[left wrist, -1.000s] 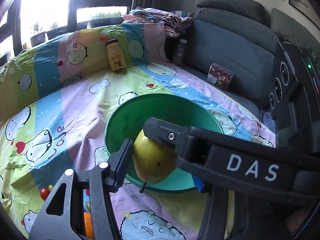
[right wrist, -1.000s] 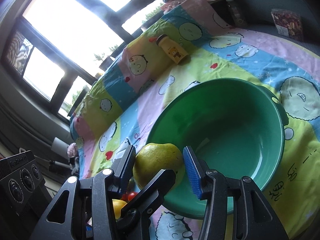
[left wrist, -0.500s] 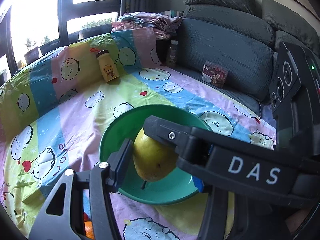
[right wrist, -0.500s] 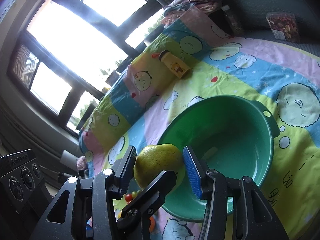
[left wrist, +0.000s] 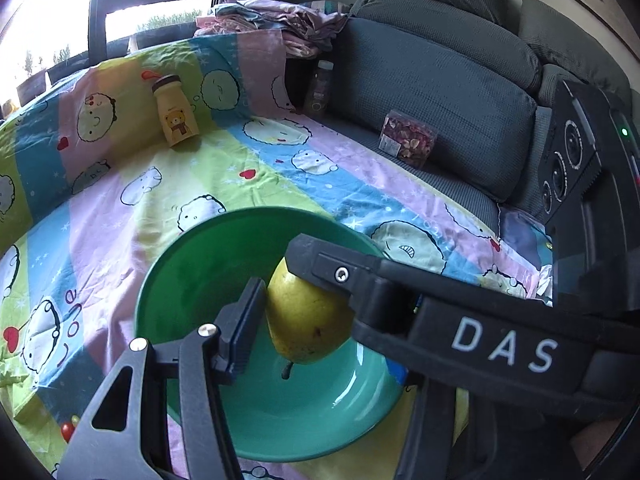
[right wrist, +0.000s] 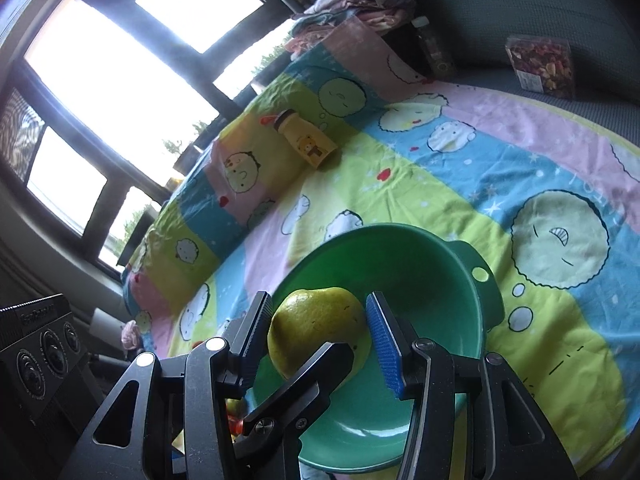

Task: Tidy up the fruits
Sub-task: 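Lift the pear with the left tool and carry it over the green basin, then lower the pear into the green basin and open the left tool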

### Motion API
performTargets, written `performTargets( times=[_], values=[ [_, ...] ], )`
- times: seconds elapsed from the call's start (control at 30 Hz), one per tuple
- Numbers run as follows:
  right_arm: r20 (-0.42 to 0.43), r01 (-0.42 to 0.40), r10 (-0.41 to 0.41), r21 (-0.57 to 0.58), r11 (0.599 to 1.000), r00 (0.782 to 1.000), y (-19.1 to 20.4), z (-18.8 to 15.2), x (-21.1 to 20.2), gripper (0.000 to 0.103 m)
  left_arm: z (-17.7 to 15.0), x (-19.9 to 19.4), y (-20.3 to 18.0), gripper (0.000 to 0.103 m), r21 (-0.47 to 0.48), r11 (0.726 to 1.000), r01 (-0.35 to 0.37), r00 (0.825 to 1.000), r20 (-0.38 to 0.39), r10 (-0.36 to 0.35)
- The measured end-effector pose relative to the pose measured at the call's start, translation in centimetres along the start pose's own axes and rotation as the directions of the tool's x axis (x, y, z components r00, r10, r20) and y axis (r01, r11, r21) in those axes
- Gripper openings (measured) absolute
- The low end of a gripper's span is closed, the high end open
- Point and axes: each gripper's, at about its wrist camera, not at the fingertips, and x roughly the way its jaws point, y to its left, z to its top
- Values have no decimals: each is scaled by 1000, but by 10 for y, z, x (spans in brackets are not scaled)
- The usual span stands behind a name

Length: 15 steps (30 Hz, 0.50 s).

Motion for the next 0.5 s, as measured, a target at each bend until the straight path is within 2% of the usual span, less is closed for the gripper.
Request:
performTargets(
  times=[0.27, 0.5],
  values=[
    [-32, 76, -75, 25, 997, 997, -13, 0, 11, 53, -6, 21, 6, 53, -53, 997, 65, 997, -46, -67],
    [-63, 101, -99, 31, 994, 993, -17, -2, 19, 53, -11, 31, 11, 53, -87, 993, 78, 993, -83, -85]
  ],
)
